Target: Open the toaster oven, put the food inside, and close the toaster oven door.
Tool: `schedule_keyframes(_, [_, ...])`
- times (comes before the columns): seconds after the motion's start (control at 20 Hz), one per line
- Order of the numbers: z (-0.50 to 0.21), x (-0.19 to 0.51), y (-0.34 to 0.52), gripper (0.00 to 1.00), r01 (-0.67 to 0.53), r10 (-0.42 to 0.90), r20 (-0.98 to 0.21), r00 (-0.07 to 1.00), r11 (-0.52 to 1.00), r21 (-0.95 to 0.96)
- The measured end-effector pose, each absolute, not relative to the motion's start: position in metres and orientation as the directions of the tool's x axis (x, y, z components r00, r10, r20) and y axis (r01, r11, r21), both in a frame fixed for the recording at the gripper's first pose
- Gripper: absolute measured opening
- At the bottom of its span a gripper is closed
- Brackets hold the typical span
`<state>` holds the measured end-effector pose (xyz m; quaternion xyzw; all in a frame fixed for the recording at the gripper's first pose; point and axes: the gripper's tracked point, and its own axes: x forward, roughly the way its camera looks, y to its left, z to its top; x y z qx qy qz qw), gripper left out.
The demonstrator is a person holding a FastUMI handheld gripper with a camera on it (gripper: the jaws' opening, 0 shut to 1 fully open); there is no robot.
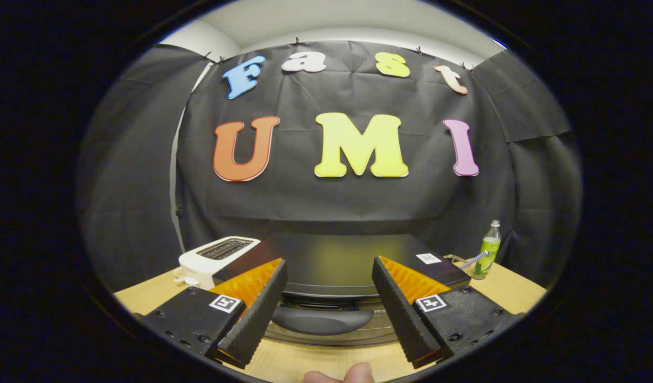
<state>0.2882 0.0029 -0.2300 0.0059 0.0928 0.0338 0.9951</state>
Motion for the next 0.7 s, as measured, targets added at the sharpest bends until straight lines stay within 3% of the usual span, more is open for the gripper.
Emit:
schedule_keyframes(0.3, [-0.253, 0.285, 0.002, 1.00, -0.048, 0.055, -0.223, 0.973, 0.998, 0.034])
schedule_keyframes(0.45, [-0.259, 0.280, 0.002, 1.00, -0.026, 0.007, -0.211, 0.978, 0.996, -0.087])
schedule_keyframes(0.6, [-0.270, 0.271, 0.002, 1.00, 0.001, 0.006, -0.214, 0.977, 0.999, 0.033])
schedule_keyframes(0.7, [-0.267, 0.269, 0.002, 1.00, -0.006, 0.006, -0.214, 0.977, 1.000, 0.000])
